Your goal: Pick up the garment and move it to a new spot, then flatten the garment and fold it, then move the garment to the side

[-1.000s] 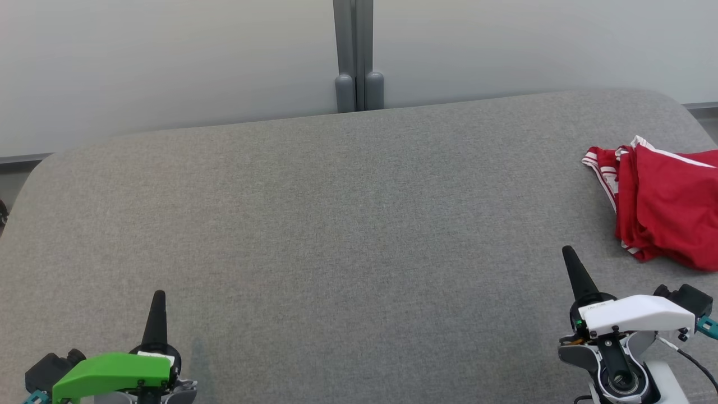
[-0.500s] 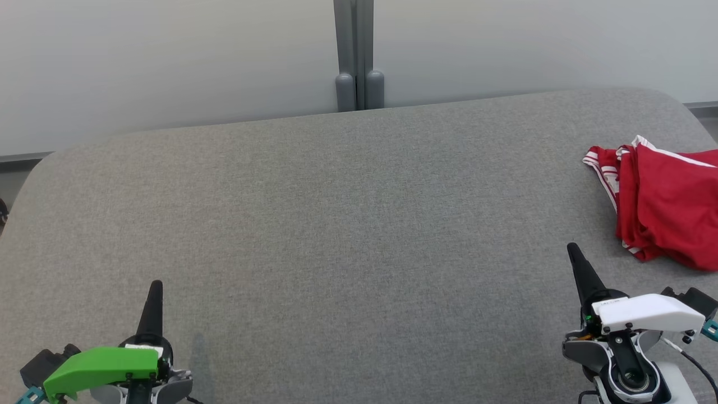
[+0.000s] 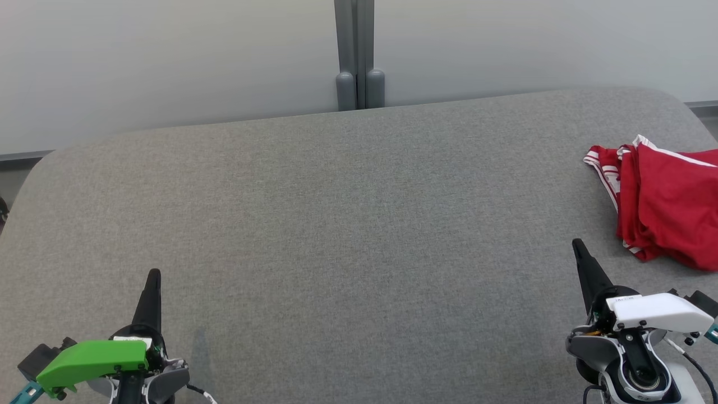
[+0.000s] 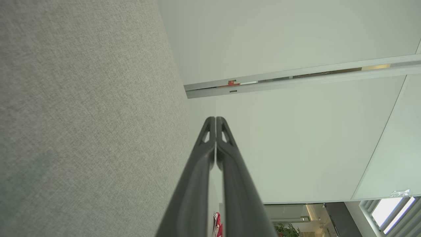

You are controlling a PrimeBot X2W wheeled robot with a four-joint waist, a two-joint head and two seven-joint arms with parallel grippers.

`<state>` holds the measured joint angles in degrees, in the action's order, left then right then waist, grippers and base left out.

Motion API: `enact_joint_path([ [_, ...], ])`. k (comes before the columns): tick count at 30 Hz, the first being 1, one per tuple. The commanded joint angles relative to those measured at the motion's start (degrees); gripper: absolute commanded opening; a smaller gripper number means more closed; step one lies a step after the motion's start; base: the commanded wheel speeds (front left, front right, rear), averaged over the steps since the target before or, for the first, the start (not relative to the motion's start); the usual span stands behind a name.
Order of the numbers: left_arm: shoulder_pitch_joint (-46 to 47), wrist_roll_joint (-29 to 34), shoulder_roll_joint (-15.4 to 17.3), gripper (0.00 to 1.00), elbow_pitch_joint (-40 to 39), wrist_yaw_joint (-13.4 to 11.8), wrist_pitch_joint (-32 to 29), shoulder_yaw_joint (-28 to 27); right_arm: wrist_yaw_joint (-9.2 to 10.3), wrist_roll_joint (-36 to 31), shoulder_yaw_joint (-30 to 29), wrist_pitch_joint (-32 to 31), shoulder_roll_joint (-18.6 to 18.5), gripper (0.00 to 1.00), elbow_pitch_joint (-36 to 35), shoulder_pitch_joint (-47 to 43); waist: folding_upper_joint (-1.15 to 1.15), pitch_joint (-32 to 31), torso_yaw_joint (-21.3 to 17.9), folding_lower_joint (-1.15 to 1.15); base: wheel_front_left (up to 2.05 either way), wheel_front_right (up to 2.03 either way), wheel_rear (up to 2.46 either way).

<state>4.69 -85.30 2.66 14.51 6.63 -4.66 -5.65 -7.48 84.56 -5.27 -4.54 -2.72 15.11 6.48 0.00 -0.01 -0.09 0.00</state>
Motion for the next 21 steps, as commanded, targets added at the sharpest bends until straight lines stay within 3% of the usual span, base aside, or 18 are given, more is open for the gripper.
enact_joint_path([
  [1,1.0,-1.0,0.4,0.0,-0.4,0.4,-0.3,-0.4,-0.03,1.2,-0.4,-0.5,-0.2,0.0,-0.5,-0.2,0.0,0.0,0.0,0.0,0.0,0.0,0.0],
  [21,1.9,-7.2,0.4,0.0,-0.5,1.1,-2.1,-1.0,-0.02,8.0,-1.4,-2.2,-0.3,0.0,-1.3,-0.5,0.0,0.2,0.1,0.0,0.0,0.0,0.0],
])
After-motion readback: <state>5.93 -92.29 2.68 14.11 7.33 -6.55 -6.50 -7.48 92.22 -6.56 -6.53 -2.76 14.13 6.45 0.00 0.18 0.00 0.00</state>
